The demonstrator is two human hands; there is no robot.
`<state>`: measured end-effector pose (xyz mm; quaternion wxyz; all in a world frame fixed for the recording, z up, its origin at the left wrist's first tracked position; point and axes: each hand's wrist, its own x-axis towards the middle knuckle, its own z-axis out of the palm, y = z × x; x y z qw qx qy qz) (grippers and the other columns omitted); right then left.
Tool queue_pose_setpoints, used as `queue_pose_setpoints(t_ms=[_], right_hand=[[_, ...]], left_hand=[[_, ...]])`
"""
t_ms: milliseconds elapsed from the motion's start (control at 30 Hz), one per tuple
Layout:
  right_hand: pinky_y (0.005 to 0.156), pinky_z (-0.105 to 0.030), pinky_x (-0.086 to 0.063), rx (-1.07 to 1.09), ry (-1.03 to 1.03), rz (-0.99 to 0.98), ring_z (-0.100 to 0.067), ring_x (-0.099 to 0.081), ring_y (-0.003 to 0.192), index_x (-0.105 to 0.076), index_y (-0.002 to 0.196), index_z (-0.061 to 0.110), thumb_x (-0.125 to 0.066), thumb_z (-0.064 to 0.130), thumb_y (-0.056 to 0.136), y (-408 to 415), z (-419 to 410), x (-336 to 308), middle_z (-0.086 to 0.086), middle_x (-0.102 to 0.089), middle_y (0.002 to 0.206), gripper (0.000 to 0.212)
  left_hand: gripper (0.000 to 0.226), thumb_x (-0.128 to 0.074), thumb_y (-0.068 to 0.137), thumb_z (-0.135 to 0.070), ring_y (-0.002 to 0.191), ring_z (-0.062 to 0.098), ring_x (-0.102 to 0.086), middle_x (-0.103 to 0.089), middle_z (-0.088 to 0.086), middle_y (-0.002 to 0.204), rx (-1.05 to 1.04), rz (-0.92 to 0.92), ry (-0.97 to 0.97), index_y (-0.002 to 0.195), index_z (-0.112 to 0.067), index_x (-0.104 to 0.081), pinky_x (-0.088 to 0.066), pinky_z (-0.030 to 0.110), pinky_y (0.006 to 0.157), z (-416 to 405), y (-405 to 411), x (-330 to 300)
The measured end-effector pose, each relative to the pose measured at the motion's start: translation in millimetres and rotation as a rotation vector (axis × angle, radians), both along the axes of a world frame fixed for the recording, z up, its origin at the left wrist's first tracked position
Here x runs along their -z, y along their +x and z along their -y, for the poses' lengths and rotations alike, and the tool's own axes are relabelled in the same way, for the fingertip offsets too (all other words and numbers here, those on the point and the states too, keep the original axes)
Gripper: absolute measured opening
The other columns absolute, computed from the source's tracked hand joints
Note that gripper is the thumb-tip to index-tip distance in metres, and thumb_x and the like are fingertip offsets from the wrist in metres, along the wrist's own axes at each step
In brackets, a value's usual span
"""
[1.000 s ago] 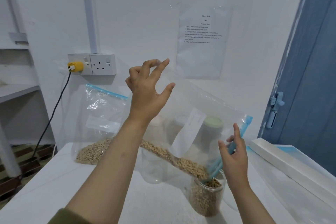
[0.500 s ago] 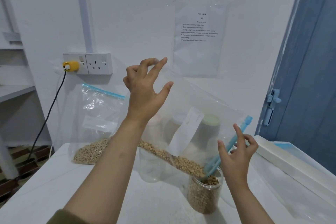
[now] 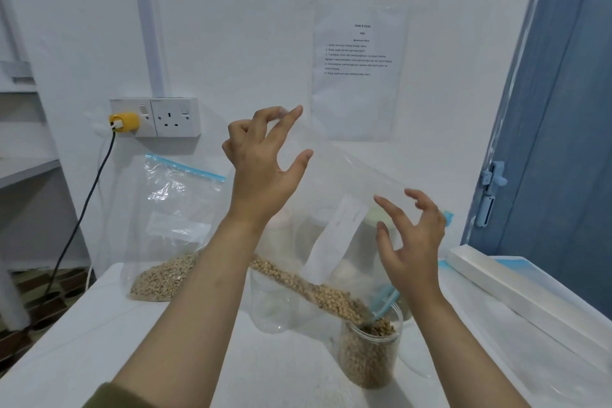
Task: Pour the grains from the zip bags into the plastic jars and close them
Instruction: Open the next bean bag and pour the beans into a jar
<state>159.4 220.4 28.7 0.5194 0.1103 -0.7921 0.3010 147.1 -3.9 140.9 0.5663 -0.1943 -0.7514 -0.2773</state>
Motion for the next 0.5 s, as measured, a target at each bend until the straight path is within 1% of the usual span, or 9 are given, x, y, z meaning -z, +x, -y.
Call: queue_pose_setpoints(t_ms=[100,167,233,333,400,500], right_hand=[[0.111,-0.042,-0.019,-0.014,0.102,0.004,-0.026,-0.032,0.137,-0.067,0.123,0.036,-0.058,0.025,0.089,-3.6,-0.5,-18.6,-0.006,-0.037,0.149,0.037],[0.106,-0.040,-0.020,-0.038,0.150,0.040,-0.020,-0.036,0.134,-0.066,0.123,0.040,-0.052,0.033,0.089,-5.6,-2.0,-25.8,-0.002,-0.038,0.151,0.038],[0.095,-0.037,-0.022,-0.042,0.164,0.061,-0.018,-0.043,0.120,-0.063,0.124,0.043,-0.049,0.036,0.088,-7.2,-3.4,-29.2,0.004,-0.048,0.141,0.040],[0.087,-0.034,-0.020,-0.010,0.189,0.047,-0.019,-0.044,0.106,-0.060,0.129,0.041,-0.048,0.036,0.087,-8.4,-2.2,-29.7,0.007,-0.055,0.118,0.044],[0.086,-0.035,-0.021,0.014,0.214,0.032,-0.018,-0.041,0.104,-0.057,0.134,0.037,-0.049,0.036,0.088,-8.7,-0.6,-28.7,0.006,-0.055,0.114,0.047],[0.086,-0.036,-0.021,0.047,0.237,0.011,-0.020,-0.041,0.105,-0.055,0.139,0.033,-0.050,0.038,0.089,-8.1,-0.1,-25.6,0.003,-0.055,0.114,0.050]], left_hand=[[0.055,-0.072,0.083,-0.036,0.111,0.017,-0.034,-0.054,-0.003,0.128,-0.002,0.000,-0.002,0.136,-0.026,-0.057,-0.022,0.028,0.087,0.1,-0.4,0.5],[0.055,-0.071,0.083,-0.036,0.111,0.018,-0.035,-0.054,-0.003,0.128,-0.005,0.001,-0.001,0.136,-0.026,-0.058,-0.022,0.027,0.087,0.5,-0.7,0.8],[0.055,-0.071,0.083,-0.036,0.111,0.018,-0.035,-0.054,-0.004,0.128,-0.006,0.000,-0.002,0.136,-0.026,-0.058,-0.022,0.028,0.087,0.9,-0.8,1.5],[0.055,-0.071,0.083,-0.037,0.110,0.017,-0.035,-0.053,-0.004,0.128,-0.012,0.001,-0.009,0.136,-0.027,-0.057,-0.022,0.028,0.087,1.6,-1.6,2.9],[0.056,-0.071,0.083,-0.038,0.109,0.017,-0.035,-0.053,-0.005,0.128,-0.015,0.001,-0.011,0.136,-0.027,-0.057,-0.022,0.028,0.087,2.2,-1.9,3.2],[0.056,-0.069,0.084,-0.039,0.110,0.018,-0.035,-0.053,-0.004,0.127,-0.006,0.006,-0.014,0.137,-0.027,-0.057,-0.022,0.028,0.087,3.3,-1.6,3.1]])
